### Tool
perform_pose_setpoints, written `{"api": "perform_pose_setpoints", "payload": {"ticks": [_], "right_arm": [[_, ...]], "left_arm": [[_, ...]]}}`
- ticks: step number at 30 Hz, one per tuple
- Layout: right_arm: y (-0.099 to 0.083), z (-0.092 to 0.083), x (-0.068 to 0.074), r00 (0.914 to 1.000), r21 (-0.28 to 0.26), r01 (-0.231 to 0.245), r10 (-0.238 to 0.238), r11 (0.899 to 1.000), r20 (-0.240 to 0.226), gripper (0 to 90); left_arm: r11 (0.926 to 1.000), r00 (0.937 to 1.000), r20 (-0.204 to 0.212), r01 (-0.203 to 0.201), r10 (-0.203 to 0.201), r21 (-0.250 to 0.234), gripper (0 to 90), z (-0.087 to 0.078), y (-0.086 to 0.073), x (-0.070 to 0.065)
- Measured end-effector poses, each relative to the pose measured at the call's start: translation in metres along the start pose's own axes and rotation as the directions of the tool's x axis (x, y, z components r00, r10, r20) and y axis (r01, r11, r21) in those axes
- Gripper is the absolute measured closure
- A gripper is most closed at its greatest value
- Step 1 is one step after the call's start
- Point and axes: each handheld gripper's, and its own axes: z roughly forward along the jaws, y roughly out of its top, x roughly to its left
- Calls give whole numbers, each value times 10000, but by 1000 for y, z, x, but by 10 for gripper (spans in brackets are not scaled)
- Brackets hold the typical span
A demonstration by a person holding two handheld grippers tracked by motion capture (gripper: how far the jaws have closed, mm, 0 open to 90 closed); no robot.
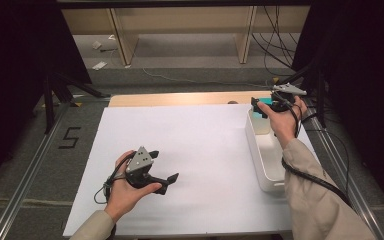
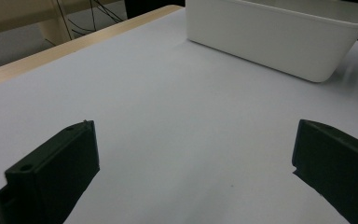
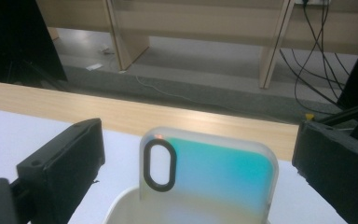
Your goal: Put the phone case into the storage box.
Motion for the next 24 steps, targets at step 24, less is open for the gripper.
{"api": "perform_pose_setpoints", "payload": {"ticks": [24], "right_arm": [[0, -21, 6, 9994, -673, 130, -152, 9976, -310, 40]], "left_arm": [[10000, 10000, -2, -4, 4, -6, 0, 0, 1, -1]]}}
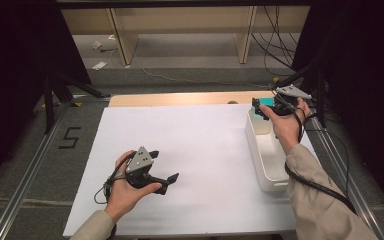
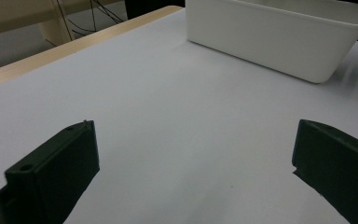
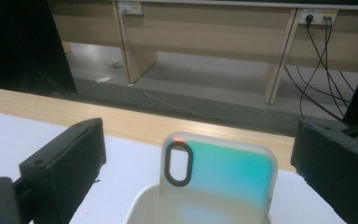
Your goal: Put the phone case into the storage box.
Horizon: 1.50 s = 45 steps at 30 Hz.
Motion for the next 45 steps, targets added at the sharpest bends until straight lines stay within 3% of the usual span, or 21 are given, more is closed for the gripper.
{"api": "perform_pose_setpoints", "payload": {"ticks": [10, 21, 45], "right_arm": [[1, -11, 6, 9998, -63, 98, -99, 9999, -157, 62], [-1, -24, 19, 9966, 60, 166, -161, 9998, -802, 80], [-15, -56, 40, 9709, 79, 687, -651, 9976, -2303, 145]], "left_arm": [[10000, 10000, -17, -14, 14, -7, 0, 0, 0, 0], [10000, 10000, -30, -19, 19, -10, 0, 0, 1, 0], [10000, 10000, -70, -3, 3, -14, 0, 0, 1, 0]]}}
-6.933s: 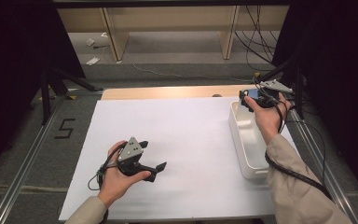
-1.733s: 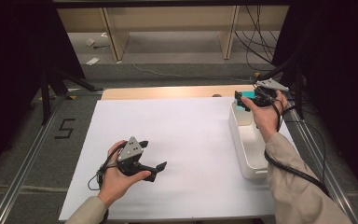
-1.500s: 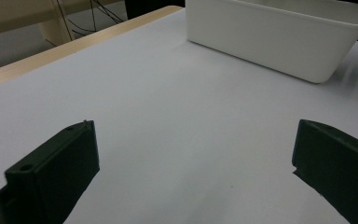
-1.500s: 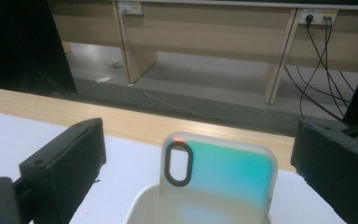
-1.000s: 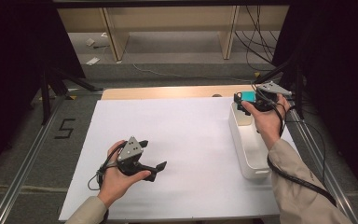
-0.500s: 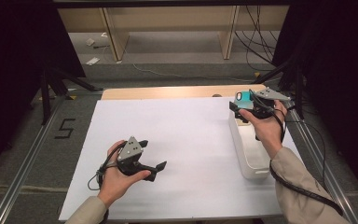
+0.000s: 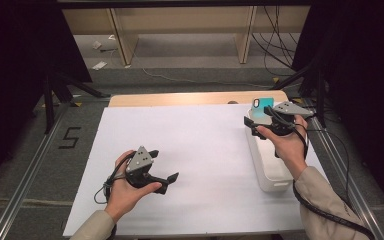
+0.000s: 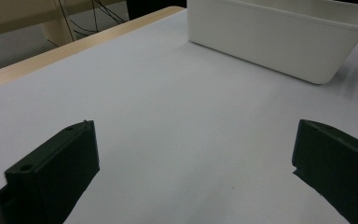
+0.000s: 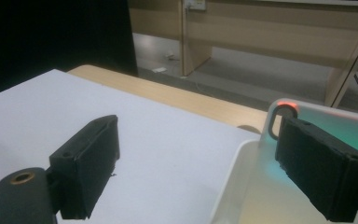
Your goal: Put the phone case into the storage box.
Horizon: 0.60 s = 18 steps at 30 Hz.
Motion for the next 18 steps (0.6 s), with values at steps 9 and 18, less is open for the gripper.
{"api": "perform_pose_setpoints", "payload": {"ticks": [9, 18], "right_arm": [[-2, -4, 7, 9996, 5, 61, -61, 10000, -260, 147], [-3, -8, 11, 9992, 62, 239, -237, 9997, -337, 148]], "left_arm": [[10000, 10000, 0, 7, -7, 3, 0, 0, 0, 1], [10000, 10000, -7, 6, -6, -16, 0, -1, 0, 1]]}}
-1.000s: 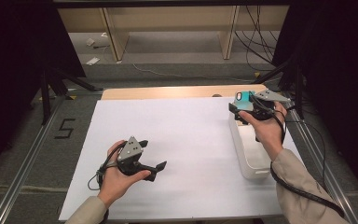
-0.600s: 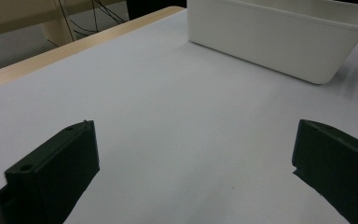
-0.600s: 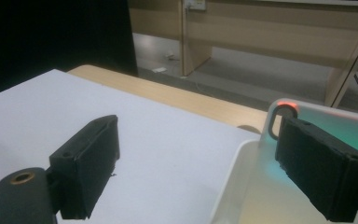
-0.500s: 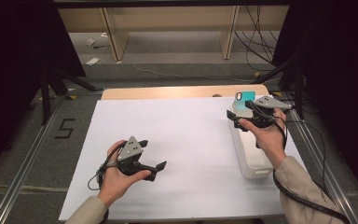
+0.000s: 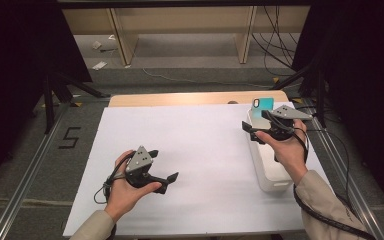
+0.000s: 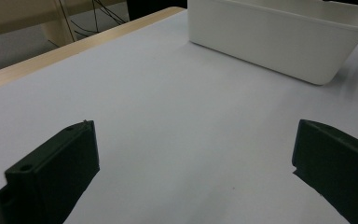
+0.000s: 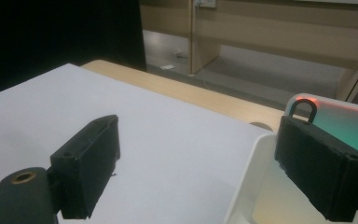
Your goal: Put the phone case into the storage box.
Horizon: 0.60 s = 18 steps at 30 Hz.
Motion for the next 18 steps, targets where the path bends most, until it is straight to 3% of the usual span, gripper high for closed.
{"api": "perform_pose_setpoints", "payload": {"ticks": [18], "right_arm": [[1, -11, 12, 9986, -45, 95, -97, 9999, -522, 156]], "left_arm": [[10000, 10000, -14, -1, 1, -16, 0, 0, 0, 0]]}}
